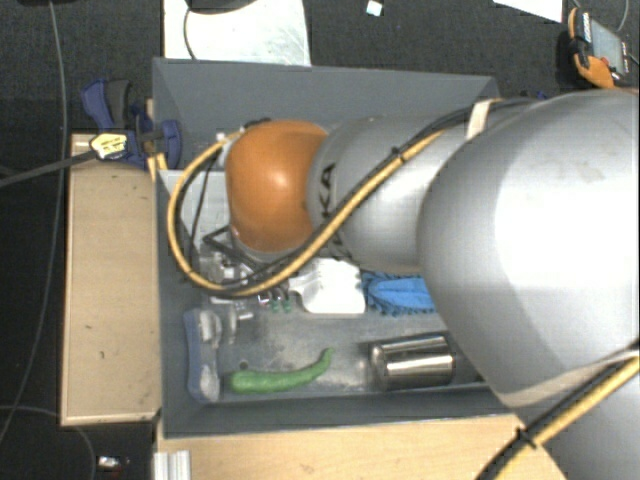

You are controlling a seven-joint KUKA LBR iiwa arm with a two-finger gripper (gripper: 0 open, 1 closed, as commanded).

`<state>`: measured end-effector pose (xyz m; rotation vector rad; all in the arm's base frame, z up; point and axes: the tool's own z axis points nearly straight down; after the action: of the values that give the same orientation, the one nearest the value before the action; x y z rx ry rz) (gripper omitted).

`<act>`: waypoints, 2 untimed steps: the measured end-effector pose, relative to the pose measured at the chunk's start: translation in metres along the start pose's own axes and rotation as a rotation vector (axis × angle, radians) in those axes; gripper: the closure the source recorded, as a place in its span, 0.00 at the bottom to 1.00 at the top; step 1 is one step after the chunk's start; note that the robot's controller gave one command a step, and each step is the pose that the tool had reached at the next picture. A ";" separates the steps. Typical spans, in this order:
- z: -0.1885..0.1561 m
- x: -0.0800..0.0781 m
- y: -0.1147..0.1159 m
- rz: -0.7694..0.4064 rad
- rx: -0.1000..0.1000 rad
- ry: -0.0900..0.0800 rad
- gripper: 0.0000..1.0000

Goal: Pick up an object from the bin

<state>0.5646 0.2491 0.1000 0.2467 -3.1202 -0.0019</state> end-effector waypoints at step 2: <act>0.026 -0.019 -0.062 0.131 0.000 -0.010 1.00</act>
Offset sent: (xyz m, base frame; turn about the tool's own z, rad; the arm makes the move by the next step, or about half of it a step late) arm 0.0250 -0.0575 -0.0300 0.1282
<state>0.5922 0.1911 0.0731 0.0423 -3.1400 -0.0023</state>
